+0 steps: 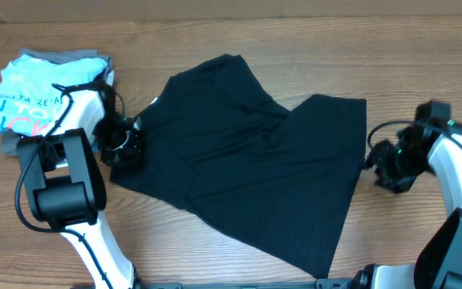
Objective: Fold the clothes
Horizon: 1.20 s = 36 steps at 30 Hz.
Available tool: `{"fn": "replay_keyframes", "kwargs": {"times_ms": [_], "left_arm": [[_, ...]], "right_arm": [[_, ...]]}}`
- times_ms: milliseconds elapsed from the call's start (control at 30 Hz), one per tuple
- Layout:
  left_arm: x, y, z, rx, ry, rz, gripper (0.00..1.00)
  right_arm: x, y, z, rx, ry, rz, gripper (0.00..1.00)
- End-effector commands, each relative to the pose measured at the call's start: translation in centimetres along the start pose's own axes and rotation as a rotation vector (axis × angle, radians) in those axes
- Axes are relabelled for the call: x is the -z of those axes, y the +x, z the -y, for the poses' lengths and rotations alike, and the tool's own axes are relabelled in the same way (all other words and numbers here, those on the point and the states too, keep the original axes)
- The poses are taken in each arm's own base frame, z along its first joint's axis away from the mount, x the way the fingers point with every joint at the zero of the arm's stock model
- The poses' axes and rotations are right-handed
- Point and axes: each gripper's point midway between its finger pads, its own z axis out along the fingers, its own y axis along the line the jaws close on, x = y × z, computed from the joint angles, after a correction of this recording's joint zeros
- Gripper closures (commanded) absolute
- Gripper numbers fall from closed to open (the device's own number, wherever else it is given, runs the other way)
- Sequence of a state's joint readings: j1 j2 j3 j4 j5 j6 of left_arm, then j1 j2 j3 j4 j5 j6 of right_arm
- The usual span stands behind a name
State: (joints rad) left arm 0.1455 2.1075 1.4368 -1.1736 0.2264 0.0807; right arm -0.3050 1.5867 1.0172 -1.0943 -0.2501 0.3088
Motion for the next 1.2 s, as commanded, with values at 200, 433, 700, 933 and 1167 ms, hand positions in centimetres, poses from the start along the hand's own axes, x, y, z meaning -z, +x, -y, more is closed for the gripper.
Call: {"fn": "replay_keyframes", "kwargs": {"times_ms": [200,433,700,933,1167], "left_arm": [[8.0,0.8,9.3,-0.364,0.058,0.286,0.8],[11.0,1.5,10.8,-0.407,0.052,0.39,0.69],[11.2,1.4,12.0,-0.428,0.11,0.407,0.65],[11.6,-0.1,12.8,-0.464,0.115,0.47,0.59],[7.4,-4.6,14.1,-0.518,0.113,0.47,0.91]], "right_arm": [[-6.4,2.7,0.9,-0.024,-0.109,-0.025,0.56],[-6.0,1.0,4.7,-0.079,0.095,0.066,0.96],[0.7,-2.3,9.3,-0.338,0.337,0.179,0.94],[3.7,-3.1,8.5,-0.343,0.324,0.18,0.48],[5.3,-3.2,0.9,-0.024,-0.049,0.102,0.47]]}}
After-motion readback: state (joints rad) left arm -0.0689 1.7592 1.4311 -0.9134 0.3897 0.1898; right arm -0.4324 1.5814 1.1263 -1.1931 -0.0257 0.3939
